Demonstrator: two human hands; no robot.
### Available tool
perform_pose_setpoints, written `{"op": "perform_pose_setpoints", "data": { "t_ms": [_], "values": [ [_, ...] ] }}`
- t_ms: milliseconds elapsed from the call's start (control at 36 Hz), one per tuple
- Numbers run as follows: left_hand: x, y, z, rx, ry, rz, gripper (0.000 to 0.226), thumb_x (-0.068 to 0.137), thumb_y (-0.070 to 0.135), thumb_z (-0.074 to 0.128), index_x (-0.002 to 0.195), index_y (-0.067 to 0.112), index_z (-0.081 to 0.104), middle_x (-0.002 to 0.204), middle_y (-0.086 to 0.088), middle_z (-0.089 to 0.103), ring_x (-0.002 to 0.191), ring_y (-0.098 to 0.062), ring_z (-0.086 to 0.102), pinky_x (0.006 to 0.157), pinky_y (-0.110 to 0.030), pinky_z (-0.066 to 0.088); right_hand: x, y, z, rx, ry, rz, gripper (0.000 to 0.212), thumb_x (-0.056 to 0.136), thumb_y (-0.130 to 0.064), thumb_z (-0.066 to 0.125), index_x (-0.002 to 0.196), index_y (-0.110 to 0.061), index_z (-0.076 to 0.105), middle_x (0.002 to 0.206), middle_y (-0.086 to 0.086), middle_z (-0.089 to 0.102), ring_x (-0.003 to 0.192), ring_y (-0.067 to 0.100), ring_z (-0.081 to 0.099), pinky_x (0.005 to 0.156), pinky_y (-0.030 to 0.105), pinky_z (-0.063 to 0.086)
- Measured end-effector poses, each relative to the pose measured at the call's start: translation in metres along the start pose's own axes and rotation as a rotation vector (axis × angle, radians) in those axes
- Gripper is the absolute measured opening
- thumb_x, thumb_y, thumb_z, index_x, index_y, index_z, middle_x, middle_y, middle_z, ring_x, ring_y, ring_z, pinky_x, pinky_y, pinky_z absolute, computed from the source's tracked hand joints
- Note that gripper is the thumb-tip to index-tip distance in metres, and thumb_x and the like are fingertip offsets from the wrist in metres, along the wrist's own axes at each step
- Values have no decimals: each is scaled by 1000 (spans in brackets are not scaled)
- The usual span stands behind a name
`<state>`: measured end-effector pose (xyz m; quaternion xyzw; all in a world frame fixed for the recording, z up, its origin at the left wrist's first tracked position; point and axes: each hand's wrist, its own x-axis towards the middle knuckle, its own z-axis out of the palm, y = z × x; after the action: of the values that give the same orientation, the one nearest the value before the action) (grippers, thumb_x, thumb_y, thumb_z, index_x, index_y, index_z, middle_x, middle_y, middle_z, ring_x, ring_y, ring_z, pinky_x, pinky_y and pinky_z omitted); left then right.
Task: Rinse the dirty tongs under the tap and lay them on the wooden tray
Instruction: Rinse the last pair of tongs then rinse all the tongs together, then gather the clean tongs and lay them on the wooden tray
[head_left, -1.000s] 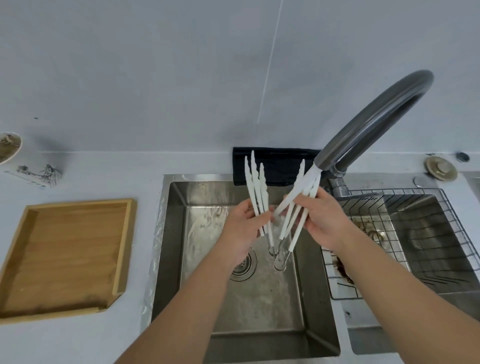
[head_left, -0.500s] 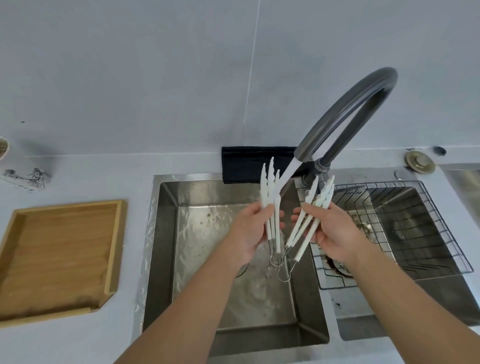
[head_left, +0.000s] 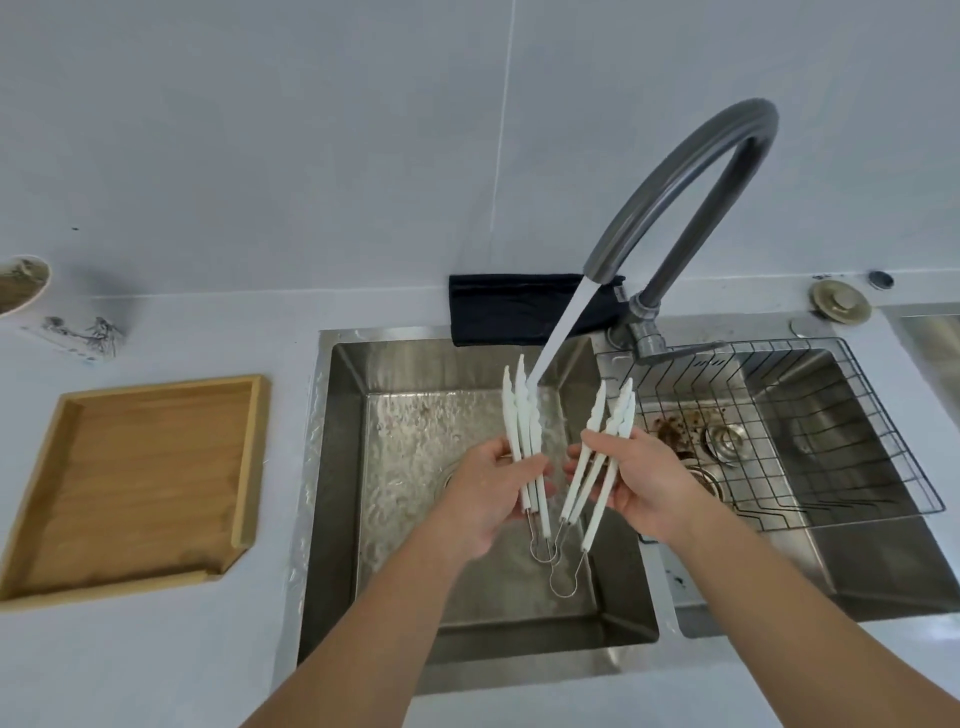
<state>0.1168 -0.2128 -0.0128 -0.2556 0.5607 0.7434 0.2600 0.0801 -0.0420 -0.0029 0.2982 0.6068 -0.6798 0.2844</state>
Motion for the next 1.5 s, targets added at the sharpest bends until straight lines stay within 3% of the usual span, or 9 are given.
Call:
{"op": "perform_pose_setpoints", "data": {
  "t_ms": [111, 278, 389, 639, 778, 861, 944, 1250, 1500],
  "values": [
    [-5, -9, -5, 4, 23, -23, 15, 95, 9, 63, 110, 10, 66, 96, -8, 75, 79, -18, 74, 75, -36, 62, -3, 8, 3, -1, -13, 22, 23, 97, -9, 63, 118, -1, 60, 99, 19, 70, 81, 29, 72, 62, 38, 61],
    [-15, -24, -13, -28, 71, -64, 19, 96, 8, 63, 114, 4, 66, 93, -9, 74, 75, -18, 73, 68, -34, 61, -8, 23, 3, 82, -67, 96, 32, 96, -19, 64, 120, 1, 64, 101, 21, 69, 81, 32, 71, 64, 39, 61],
    [-22, -30, -15, -57, 96, -88, 16, 95, 6, 63, 111, 4, 66, 98, -12, 74, 80, -22, 72, 79, -45, 62, -10, 28, -2, 139, -57, 131, 30, 98, -28, 63, 109, -2, 69, 95, 17, 71, 82, 32, 72, 67, 40, 61],
    [-32, -39, -8, -90, 185, -119, 16, 96, 7, 62, 110, 5, 69, 101, -13, 78, 75, -22, 73, 60, -34, 56, -5, 16, -32, 143, -144, 79, 39, 101, -32, 57, 127, -4, 63, 114, 15, 75, 107, 32, 71, 87, 41, 58],
    [-37, -45, -3, -50, 246, -104, 19, 96, 8, 63, 114, 5, 69, 100, -12, 78, 76, -24, 74, 63, -36, 57, 3, 2, -61, 196, -134, 50, 58, 102, -35, 53, 151, -7, 38, 137, 17, 58, 115, 30, 62, 91, 39, 53],
    [-39, -48, 0, -60, 266, -105, 23, 96, 9, 63, 118, 7, 67, 101, -12, 78, 82, -27, 74, 66, -37, 59, 10, -13, -78, 247, -112, 3, 61, 102, -39, 50, 151, -6, 38, 143, 16, 55, 119, 31, 59, 93, 39, 52],
    [-44, -51, 2, -66, 283, -106, 24, 96, 8, 63, 120, 6, 66, 104, -14, 77, 86, -30, 73, 73, -42, 61, 18, -30, -91, 356, -79, -33, 61, 103, -42, 48, 152, -7, 38, 145, 14, 53, 129, 31, 54, 106, 42, 46],
    [-51, -52, 18, -91, 406, -106, 19, 97, 7, 62, 113, 0, 68, 108, -23, 73, 82, -29, 72, 53, -30, 58, 37, -79, -112, 666, -131, -103, 73, 102, -47, 41, 156, -2, 25, 160, 20, 34, 147, 34, 33, 120, 45, 29],
    [-49, -52, 20, -82, 462, -107, 19, 97, 9, 62, 113, 0, 68, 105, -20, 75, 91, -29, 73, 75, -43, 61, 43, -102, -116, 645, -171, -93, 80, 101, -48, 47, 157, 2, 20, 162, 23, 28, 148, 36, 31, 119, 44, 30]
  ]
}}
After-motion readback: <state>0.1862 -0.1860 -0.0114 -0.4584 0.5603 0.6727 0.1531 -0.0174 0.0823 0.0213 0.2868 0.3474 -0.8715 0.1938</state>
